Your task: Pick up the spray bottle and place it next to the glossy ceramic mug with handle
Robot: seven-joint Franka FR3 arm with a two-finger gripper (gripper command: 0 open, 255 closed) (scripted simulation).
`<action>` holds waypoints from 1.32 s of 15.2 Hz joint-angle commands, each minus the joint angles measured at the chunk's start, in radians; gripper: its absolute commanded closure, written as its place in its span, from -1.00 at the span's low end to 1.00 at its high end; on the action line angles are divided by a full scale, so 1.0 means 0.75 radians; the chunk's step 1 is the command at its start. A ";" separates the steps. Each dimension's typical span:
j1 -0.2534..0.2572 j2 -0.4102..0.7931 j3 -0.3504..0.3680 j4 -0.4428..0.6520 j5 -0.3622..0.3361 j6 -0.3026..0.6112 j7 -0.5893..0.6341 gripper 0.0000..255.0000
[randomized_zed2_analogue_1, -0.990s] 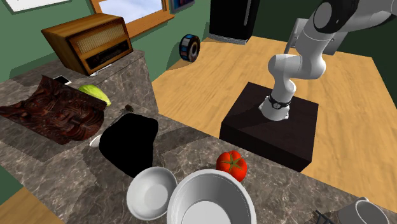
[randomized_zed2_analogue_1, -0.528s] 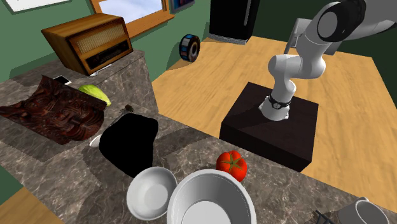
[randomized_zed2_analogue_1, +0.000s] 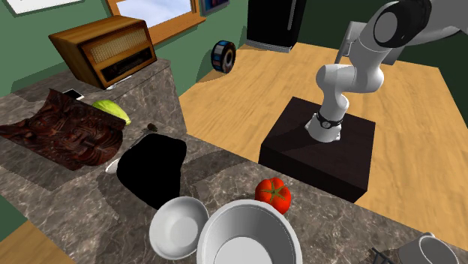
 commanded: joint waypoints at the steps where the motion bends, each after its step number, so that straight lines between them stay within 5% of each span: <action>1: -0.001 -0.002 0.001 -0.040 0.007 0.036 -0.015 1.00; 20: -0.006 0.051 0.011 -0.297 0.061 0.322 -0.148 1.00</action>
